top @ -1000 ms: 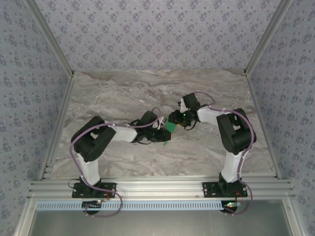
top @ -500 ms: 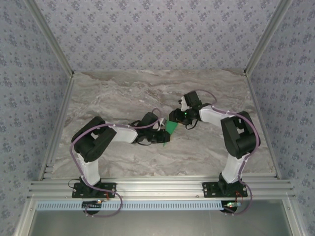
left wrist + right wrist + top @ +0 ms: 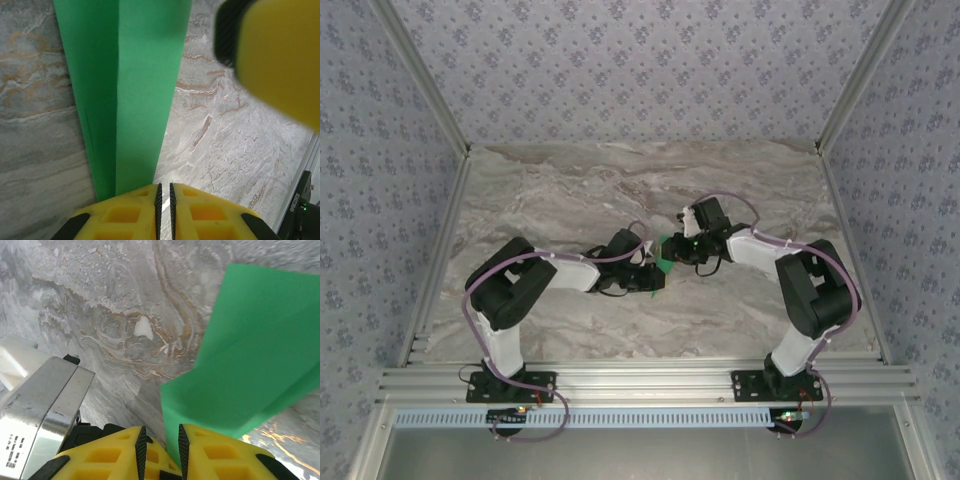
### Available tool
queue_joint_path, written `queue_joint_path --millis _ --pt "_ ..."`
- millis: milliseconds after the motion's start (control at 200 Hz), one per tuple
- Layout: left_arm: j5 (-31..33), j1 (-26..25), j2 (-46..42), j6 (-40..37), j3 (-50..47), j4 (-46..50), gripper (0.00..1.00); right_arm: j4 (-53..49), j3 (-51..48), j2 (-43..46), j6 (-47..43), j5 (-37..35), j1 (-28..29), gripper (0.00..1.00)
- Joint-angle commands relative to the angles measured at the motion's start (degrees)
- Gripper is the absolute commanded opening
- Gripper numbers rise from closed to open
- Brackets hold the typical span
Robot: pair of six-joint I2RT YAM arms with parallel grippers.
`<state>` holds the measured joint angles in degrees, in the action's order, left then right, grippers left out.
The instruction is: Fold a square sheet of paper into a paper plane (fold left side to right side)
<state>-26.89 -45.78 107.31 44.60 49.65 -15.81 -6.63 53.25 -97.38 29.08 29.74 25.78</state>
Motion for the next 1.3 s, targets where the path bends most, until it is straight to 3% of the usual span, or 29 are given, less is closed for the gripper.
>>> queue_joint_path --millis 0,560,1294 --pt "2.2 -0.58 1.46 -0.29 -1.57 4.15 0.14 2.56 -0.91 -2.14 0.63 1.5 0.42 0.27" --pt "2.02 -0.59 1.02 -0.29 -1.84 4.56 0.13 4.96 0.0 -8.32 -3.03 -0.36 -1.27 0.25" --pt "3.25 -0.4 1.68 -0.14 -3.3 4.4 0.11 -0.62 5.75 -12.53 -8.02 -2.15 -6.35 0.26"
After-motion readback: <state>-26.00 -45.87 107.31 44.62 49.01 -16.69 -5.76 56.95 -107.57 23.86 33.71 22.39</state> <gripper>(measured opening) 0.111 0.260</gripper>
